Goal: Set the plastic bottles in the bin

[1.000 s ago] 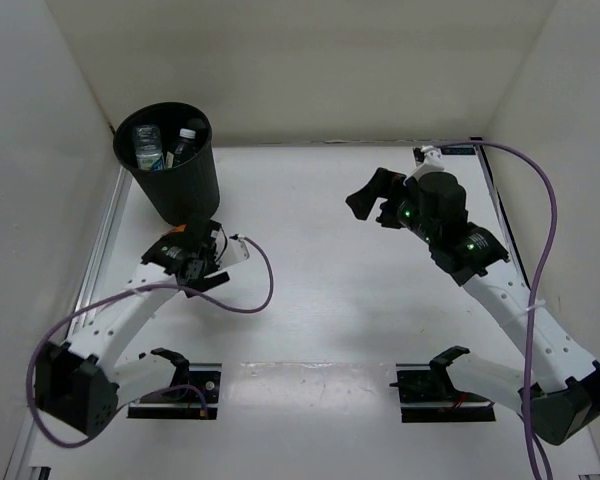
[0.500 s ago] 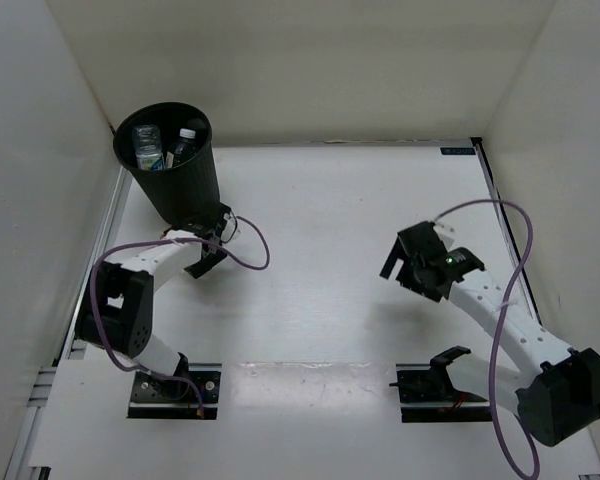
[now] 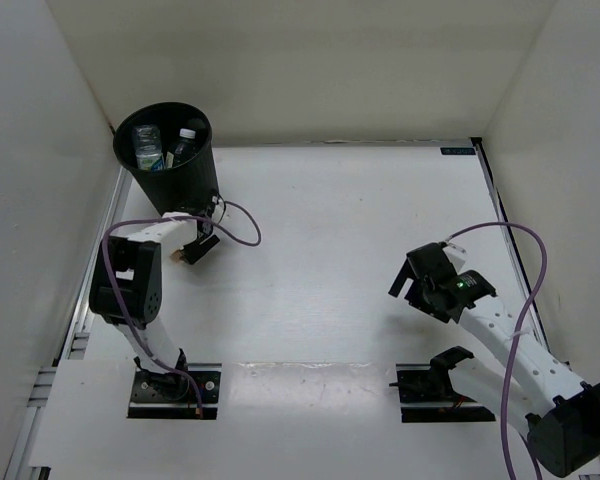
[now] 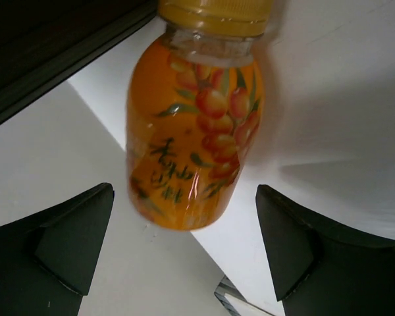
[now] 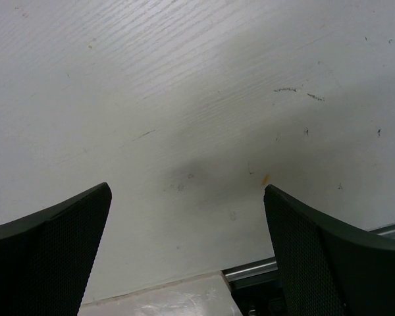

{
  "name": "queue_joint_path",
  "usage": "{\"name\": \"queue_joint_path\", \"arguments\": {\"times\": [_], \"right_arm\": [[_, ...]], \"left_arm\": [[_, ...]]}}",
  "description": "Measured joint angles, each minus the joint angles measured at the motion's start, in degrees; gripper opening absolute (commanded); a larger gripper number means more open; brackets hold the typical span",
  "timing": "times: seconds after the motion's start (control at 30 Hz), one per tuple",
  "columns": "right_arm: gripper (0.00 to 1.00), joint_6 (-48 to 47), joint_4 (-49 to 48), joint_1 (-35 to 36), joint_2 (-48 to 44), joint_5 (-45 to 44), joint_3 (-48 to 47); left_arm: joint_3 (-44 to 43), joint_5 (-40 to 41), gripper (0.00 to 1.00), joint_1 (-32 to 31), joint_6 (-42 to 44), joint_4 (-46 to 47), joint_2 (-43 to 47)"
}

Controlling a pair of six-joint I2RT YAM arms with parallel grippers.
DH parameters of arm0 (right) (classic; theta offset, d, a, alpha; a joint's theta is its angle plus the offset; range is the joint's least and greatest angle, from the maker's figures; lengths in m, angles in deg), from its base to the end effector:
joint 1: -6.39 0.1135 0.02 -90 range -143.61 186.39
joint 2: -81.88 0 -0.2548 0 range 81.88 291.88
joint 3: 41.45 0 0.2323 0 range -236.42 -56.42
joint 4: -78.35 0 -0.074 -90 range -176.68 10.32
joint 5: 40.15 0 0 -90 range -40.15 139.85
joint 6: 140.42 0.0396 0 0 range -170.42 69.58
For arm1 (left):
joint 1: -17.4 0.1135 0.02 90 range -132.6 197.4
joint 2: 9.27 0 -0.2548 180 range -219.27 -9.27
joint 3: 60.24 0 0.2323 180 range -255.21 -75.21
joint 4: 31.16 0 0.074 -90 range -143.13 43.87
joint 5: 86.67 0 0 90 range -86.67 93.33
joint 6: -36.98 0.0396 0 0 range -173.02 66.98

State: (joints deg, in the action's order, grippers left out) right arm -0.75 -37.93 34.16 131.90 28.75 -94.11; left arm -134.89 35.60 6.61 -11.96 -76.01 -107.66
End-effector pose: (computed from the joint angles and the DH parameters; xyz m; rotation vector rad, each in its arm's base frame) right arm 0.1323 0.0535 0.2223 0.5984 2.4549 0.0404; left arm 0.3076 -0.0371 0.1720 1.0820 2.5747 0.9164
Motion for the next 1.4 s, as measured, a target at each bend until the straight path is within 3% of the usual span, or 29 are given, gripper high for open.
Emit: {"name": "queue_joint_path", "arguments": {"times": [0.03,0.1,0.13,0.17,0.2,0.27,0.43,0.57,0.73,0.9,1.0,1.13,1.27,1.4], "right_arm": [[1.00,-0.2,-0.2,0.0,0.0,0.0,0.0],[1.00,-0.4,-0.5,0.0,-0.1,0.0,0.0],[1.00,-0.5,-0.6,0.0,-0.2,0.0,0.0],[1.00,-0.6,-0.7,0.0,-0.3,0.0,0.0],[1.00,-0.6,-0.8,0.0,-0.5,0.0,0.0],[1.00,-0.6,-0.8,0.0,-0.9,0.0,0.0],[1.00,-0.8,-0.9,0.0,-1.1,0.0,0.0],[1.00,-1.8,-0.9,0.0,-0.5,0.0,-0.8],[1.00,-3.0,-1.9,0.0,4.2,0.0,-5.6],[1.00,-3.7,-3.1,0.0,6.4,0.0,-8.0],[1.00,-3.8,-3.6,0.0,6.6,-0.2,-8.3],[1.00,-3.2,-3.9,0.0,7.6,-1.1,-8.9],[1.00,-3.0,-4.0,0.0,7.8,-1.4,-10.4],[1.00,-3.3,-4.4,0.0,7.9,-1.5,-11.3]], "left_arm": [[-0.2,-0.7,1.00,0.5,0.3,0.0,-0.6],[-0.3,-2.4,0.83,1.5,0.9,0.0,-1.5],[-0.3,-3.1,0.70,1.8,1.2,-0.1,-1.7],[-0.3,-4.1,0.46,2.3,1.7,-0.3,-1.7],[-0.3,-4.6,0.29,2.5,1.4,-0.2,-1.6],[-0.3,-5.9,0.11,2.6,2.4,-0.3,-1.4],[1.1,-8.5,0.11,-0.5,2.4,-2.2,3.3],[-1.7,-13.9,0.11,-5.3,1.1,-9.0,8.8],[-21.9,-30.9,0.11,-8.1,-2.9,-19.3,9.7],[-40.1,-39.0,0.10,-7.6,-10.3,-14.5,13.7],[-51.7,-36.4,0.10,-3.1,-16.1,-10.1,12.2],[-62.2,-30.8,0.10,7.7,-21.9,-4.6,5.0],[-58.8,-29.1,0.15,15.2,-24.9,-5.3,-0.8],[-53.9,-30.6,0.20,16.4,-25.5,-10.1,-5.5]]}}
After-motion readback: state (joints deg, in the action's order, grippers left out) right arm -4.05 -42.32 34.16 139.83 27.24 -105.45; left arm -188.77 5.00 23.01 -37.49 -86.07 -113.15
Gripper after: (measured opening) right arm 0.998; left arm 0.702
